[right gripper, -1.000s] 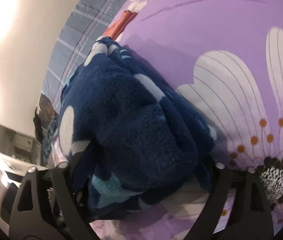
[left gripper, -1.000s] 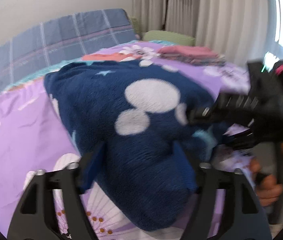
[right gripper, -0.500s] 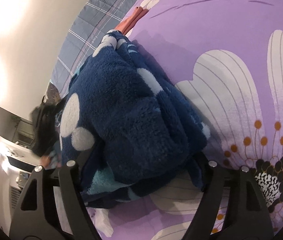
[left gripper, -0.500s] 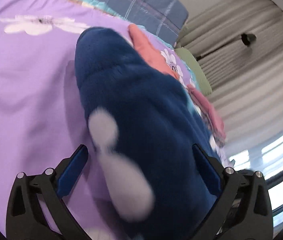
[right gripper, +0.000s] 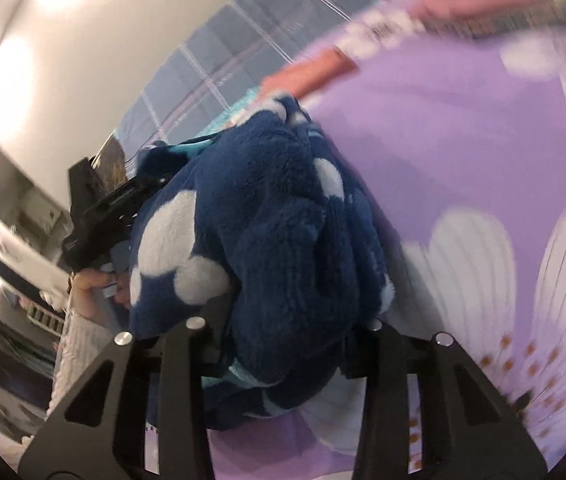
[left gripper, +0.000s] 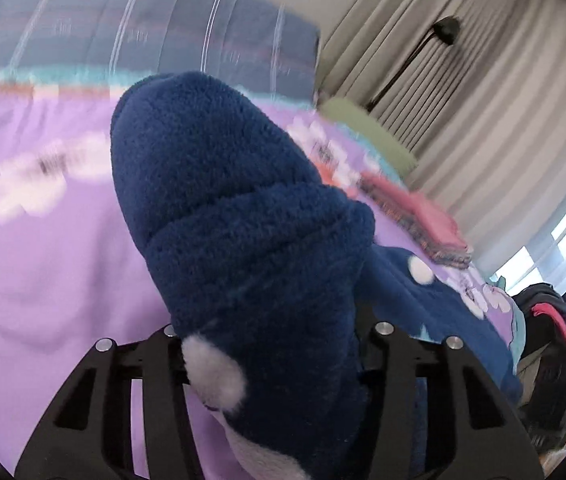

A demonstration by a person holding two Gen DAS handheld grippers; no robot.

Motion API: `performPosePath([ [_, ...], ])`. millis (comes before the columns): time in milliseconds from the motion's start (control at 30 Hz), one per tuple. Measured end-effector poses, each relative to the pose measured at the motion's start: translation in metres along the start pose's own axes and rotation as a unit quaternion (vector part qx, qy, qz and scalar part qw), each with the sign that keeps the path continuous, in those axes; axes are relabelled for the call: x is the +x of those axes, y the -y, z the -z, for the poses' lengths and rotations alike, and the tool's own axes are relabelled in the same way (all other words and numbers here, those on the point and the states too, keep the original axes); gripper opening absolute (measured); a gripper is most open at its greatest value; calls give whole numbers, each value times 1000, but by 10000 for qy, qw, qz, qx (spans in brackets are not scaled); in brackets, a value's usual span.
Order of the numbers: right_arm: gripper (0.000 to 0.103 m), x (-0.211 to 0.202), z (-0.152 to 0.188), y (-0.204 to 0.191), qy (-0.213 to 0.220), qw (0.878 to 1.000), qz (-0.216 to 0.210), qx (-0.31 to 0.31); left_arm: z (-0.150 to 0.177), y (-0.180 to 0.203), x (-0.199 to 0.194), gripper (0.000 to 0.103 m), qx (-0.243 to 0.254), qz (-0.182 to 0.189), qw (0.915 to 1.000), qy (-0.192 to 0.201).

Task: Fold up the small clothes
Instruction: 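Lift the fleece bundle with both grippers and set it beside the coral top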

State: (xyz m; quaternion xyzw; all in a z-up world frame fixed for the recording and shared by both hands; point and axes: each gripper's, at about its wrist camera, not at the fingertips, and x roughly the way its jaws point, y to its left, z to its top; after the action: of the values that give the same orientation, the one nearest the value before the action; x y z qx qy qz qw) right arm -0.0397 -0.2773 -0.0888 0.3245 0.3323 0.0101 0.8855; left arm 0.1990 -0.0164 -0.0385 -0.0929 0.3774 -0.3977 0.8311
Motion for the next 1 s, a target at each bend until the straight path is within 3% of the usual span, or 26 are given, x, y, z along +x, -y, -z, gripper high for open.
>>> performPosePath([
  [100,37,-4,-29,-12,32,9989,-264,-391,-25,7,-39,51,92,-157,9987,478],
  [267,38,18,-103,-74,225,9850,-604,-1603,-82,3,-101,54,182,-1028,9855,1338],
  [367,38,65,-158,-119,-81,9783,-833,-1897,-120,-15,-123,54,191,-1689,9713,1665],
  [500,37,142,-222,-174,-335,9696,-956,-2226,-163,-44,-135,54,159,-2278,9567,1805],
  [633,36,211,-254,-214,-75,9646,-862,-2493,-184,-82,-115,54,164,-2705,9438,1894],
  [933,34,355,-286,-239,-254,9672,-424,-2490,-204,-170,-50,56,-295,-3282,9278,1748],
  [967,37,372,-283,-236,-209,9682,-294,-2476,-202,-182,-40,59,-375,-3369,9265,1633],
  [1000,47,386,-278,-235,-224,9691,-68,-2455,-195,-196,-31,62,-485,-3453,9260,1445],
])
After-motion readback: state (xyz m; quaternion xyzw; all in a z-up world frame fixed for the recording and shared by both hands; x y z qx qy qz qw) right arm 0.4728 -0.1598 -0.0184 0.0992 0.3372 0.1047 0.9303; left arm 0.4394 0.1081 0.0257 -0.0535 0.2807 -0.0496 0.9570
